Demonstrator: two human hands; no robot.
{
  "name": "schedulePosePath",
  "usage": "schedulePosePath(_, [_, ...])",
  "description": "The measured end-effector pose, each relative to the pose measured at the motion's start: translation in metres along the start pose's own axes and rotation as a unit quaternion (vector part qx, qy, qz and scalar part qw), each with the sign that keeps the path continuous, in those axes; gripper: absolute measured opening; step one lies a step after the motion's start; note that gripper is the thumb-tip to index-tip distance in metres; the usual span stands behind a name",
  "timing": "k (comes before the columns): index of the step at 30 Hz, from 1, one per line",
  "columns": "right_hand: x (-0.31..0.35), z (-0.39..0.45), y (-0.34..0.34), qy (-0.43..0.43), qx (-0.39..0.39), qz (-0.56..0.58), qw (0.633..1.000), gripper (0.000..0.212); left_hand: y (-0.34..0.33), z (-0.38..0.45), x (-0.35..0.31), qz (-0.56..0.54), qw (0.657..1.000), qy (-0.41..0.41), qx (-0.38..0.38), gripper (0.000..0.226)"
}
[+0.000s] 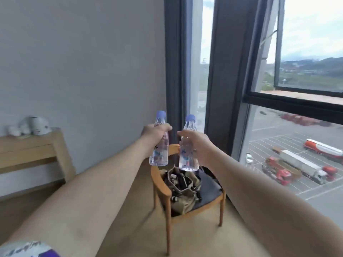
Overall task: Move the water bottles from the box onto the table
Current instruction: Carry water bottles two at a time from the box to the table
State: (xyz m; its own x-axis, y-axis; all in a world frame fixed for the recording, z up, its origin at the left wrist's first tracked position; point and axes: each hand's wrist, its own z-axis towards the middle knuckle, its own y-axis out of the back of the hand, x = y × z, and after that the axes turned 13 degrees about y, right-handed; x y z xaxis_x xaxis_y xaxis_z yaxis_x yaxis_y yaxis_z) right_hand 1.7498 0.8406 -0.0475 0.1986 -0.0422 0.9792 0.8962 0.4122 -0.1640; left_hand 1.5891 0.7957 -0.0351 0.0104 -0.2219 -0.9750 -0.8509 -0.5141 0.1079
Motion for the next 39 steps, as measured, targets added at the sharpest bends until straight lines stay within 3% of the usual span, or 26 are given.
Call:
schedulePosePath(4, [-0.023, 0.018, -0.114, -0.007, 0.048, 0.020, 0.999, 0.041, 0.119, 0.021, 0.011, -0.015, 0.997, 0.027, -0.076, 0.024])
schedulePosePath(14, [-0.069, 0.053, -0.341, -0.049, 0.194, 0.023, 0.979, 0.023, 0.349, 0.037, 0.029, -0.075, 0.970, 0.057, -0.223, 0.033])
schedulePosePath(26, [-0.139, 0.151, -0.573, -0.068, 0.340, 0.048, 0.937, 0.031, 0.538, 0.113, 0.045, -0.116, 0.925, 0.076, -0.353, 0.032])
schedulePosePath(39, [-0.182, 0.296, -0.792, -0.102, 0.404, 0.058, 0.907, 0.052, 0.717, 0.254, 0.019, -0.136, 0.892, 0.088, -0.422, 0.031])
